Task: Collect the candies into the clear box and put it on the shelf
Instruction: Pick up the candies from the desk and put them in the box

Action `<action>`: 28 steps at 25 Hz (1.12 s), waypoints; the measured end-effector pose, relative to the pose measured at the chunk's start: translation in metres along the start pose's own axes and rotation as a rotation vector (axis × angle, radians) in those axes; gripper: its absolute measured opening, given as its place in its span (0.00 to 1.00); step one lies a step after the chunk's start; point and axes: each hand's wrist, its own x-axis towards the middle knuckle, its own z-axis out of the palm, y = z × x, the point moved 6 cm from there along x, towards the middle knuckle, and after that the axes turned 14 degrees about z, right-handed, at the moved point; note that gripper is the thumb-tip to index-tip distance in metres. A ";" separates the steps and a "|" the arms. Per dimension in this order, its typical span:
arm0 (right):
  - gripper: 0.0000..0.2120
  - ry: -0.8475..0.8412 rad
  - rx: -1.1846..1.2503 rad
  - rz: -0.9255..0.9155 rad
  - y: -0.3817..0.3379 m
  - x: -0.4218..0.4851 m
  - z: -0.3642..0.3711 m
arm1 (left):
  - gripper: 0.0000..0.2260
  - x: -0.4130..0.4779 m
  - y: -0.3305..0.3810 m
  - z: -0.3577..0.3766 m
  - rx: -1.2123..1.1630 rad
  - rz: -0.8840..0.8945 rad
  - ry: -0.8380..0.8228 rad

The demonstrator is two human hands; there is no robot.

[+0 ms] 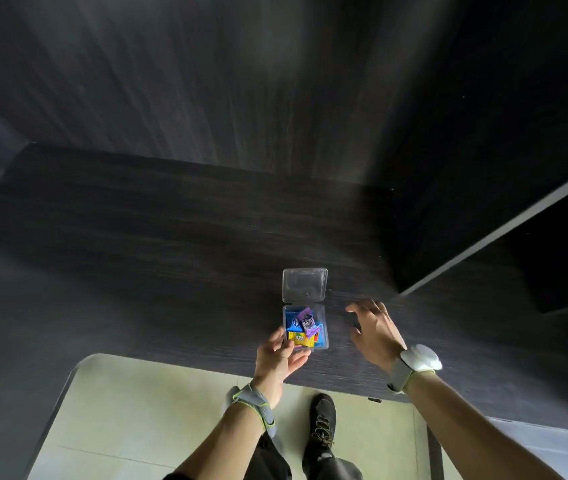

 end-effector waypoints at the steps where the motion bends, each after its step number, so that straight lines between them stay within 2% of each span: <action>1: 0.22 -0.018 -0.024 0.019 0.011 0.001 -0.001 | 0.20 -0.002 -0.003 0.005 0.008 -0.003 0.001; 7: 0.28 -0.148 -0.166 0.046 0.042 0.001 0.010 | 0.20 -0.006 -0.015 0.025 0.030 0.015 -0.016; 11: 0.22 -0.124 -0.207 0.005 0.046 -0.002 0.017 | 0.18 -0.009 -0.017 0.027 0.094 0.039 -0.075; 16: 0.05 0.029 0.039 0.015 0.030 -0.007 -0.003 | 0.18 -0.011 -0.014 0.029 0.189 0.051 -0.125; 21: 0.06 0.176 0.231 -0.005 -0.008 -0.012 -0.025 | 0.18 -0.015 -0.011 0.029 0.206 0.067 -0.116; 26: 0.01 0.165 0.262 -0.065 -0.040 -0.015 -0.023 | 0.17 -0.015 -0.010 0.027 0.204 0.084 -0.088; 28: 0.03 0.154 0.253 -0.070 -0.045 -0.016 -0.018 | 0.17 -0.015 -0.010 0.027 0.188 0.081 -0.078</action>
